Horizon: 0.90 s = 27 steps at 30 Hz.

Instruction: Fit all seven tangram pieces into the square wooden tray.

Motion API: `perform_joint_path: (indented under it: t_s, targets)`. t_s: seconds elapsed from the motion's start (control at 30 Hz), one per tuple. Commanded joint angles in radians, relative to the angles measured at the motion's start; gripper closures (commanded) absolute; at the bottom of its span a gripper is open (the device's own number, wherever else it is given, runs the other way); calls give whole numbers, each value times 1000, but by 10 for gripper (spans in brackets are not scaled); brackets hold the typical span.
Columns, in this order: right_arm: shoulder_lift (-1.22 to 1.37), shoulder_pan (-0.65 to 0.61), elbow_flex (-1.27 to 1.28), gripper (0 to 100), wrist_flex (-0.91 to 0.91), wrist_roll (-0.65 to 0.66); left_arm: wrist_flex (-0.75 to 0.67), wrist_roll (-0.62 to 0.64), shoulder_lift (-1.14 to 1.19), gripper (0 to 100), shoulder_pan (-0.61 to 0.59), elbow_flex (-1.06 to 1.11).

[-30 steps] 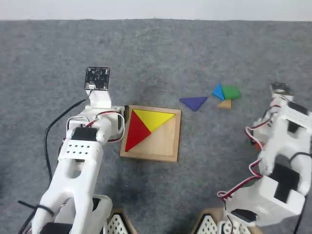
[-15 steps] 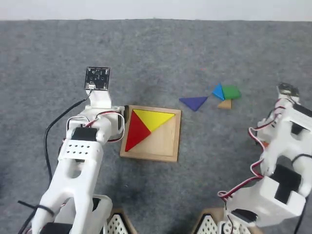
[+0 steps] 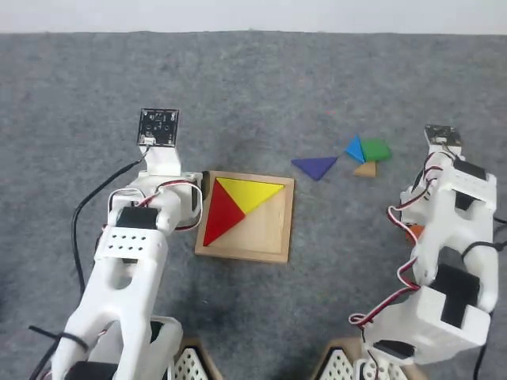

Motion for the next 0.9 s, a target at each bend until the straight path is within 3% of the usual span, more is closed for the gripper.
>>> perform_joint_path:
  t_s: [0.0, 0.3, 0.53, 0.87]
  targets:
    - [-62, -53, -38, 705, -15, 17, -28, -8, -37, 812, 6, -5]
    - [-50, -179, -14, 728, -19, -8, -29, -8, -37, 812, 6, -5]
    - [-50, -117, 166, 728, -234, -9, -28, -8, -37, 812, 6, -5]
    - [137, -42, -46, 728, -87, 0, -25, -8, -37, 812, 6, -4]
